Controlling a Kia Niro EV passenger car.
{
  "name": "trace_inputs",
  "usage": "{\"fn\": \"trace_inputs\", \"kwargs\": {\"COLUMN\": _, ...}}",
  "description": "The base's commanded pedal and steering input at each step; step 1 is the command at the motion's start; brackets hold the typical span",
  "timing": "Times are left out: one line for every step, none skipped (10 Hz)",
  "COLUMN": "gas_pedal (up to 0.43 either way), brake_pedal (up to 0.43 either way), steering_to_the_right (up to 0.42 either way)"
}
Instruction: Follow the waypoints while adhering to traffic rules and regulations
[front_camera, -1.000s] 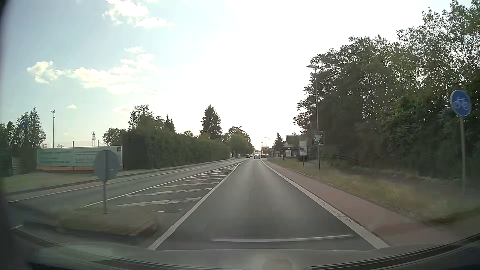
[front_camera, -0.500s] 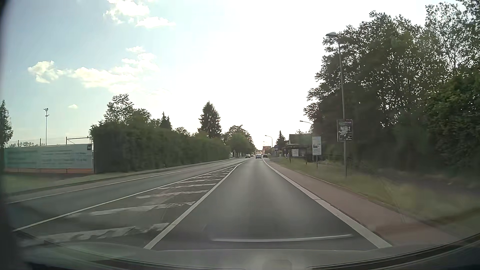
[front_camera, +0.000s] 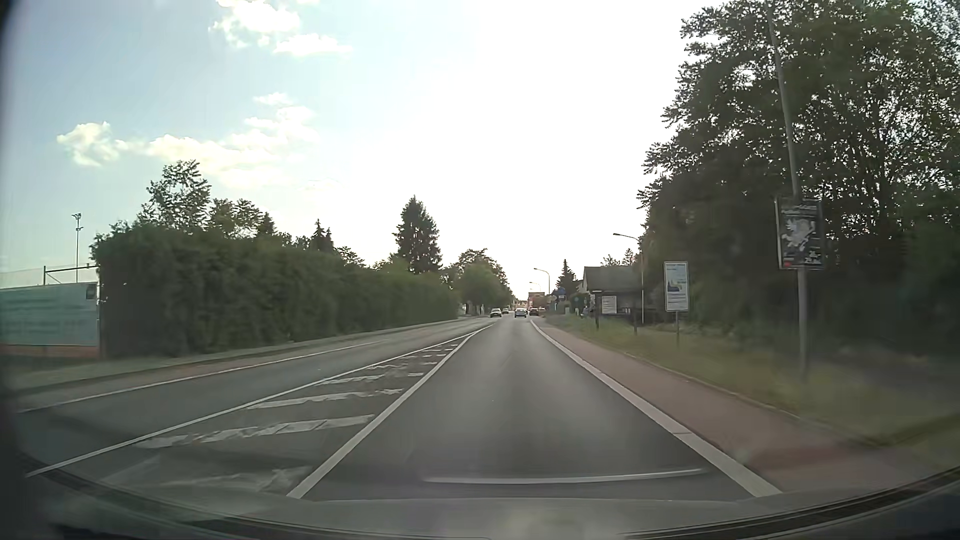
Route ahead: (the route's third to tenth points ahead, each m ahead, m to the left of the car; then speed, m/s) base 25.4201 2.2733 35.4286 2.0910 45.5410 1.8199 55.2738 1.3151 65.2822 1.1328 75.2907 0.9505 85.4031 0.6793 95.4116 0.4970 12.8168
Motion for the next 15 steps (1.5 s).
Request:
{"fn": "trace_inputs", "kwargs": {"gas_pedal": 0.0, "brake_pedal": 0.03, "steering_to_the_right": -0.004}}
{"fn": "trace_inputs", "kwargs": {"gas_pedal": 0.0, "brake_pedal": 0.037, "steering_to_the_right": -0.004}}
{"fn": "trace_inputs", "kwargs": {"gas_pedal": 0.0, "brake_pedal": 0.03, "steering_to_the_right": -0.003}}
{"fn": "trace_inputs", "kwargs": {"gas_pedal": 0.0, "brake_pedal": 0.03, "steering_to_the_right": -0.004}}
{"fn": "trace_inputs", "kwargs": {"gas_pedal": 0.0, "brake_pedal": 0.03, "steering_to_the_right": -0.004}}
{"fn": "trace_inputs", "kwargs": {"gas_pedal": 0.0, "brake_pedal": 0.03, "steering_to_the_right": -0.003}}
{"fn": "trace_inputs", "kwargs": {"gas_pedal": 0.0, "brake_pedal": 0.03, "steering_to_the_right": -0.003}}
{"fn": "trace_inputs", "kwargs": {"gas_pedal": 0.0, "brake_pedal": 0.03, "steering_to_the_right": -0.002}}
{"fn": "trace_inputs", "kwargs": {"gas_pedal": 0.0, "brake_pedal": 0.03, "steering_to_the_right": 0.001}}
{"fn": "trace_inputs", "kwargs": {"gas_pedal": 0.0, "brake_pedal": 0.03, "steering_to_the_right": 0.005}}
{"fn": "trace_inputs", "kwargs": {"gas_pedal": 0.0, "brake_pedal": 0.03, "steering_to_the_right": 0.006}}
{"fn": "trace_inputs", "kwargs": {"gas_pedal": 0.0, "brake_pedal": 0.03, "steering_to_the_right": 0.006}}
{"fn": "trace_inputs", "kwargs": {"gas_pedal": 0.0, "brake_pedal": 0.03, "steering_to_the_right": 0.006}}
{"fn": "trace_inputs", "kwargs": {"gas_pedal": 0.0, "brake_pedal": 0.03, "steering_to_the_right": 0.006}}
{"fn": "trace_inputs", "kwargs": {"gas_pedal": 0.0, "brake_pedal": 0.03, "steering_to_the_right": 0.006}}
